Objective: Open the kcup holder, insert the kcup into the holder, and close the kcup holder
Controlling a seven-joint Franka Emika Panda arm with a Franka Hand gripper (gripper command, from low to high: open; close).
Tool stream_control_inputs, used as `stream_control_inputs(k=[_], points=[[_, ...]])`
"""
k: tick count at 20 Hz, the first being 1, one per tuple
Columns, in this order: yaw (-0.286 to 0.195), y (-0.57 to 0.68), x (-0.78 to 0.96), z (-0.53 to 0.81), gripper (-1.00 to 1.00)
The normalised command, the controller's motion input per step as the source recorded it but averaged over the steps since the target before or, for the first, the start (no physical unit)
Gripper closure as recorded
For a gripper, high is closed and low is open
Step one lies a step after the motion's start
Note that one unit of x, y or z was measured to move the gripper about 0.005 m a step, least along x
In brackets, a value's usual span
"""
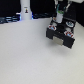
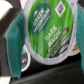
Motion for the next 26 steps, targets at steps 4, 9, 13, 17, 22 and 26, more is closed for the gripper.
stream_control_inputs(k=[4, 9, 13, 17, 22, 26], points=[[0.048, 0.10, 0.01, -0.23, 1.00], [0.025, 0.05, 0.05, -0.08, 1.00], [-0.006, 0.05, 0.30, 0.23, 1.00], [-0.007, 0.00, 0.44, 0.22, 1.00], [0.000, 0.03, 0.55, 0.11, 1.00], [0.000, 0.27, 0.58, 0.05, 1.00]])
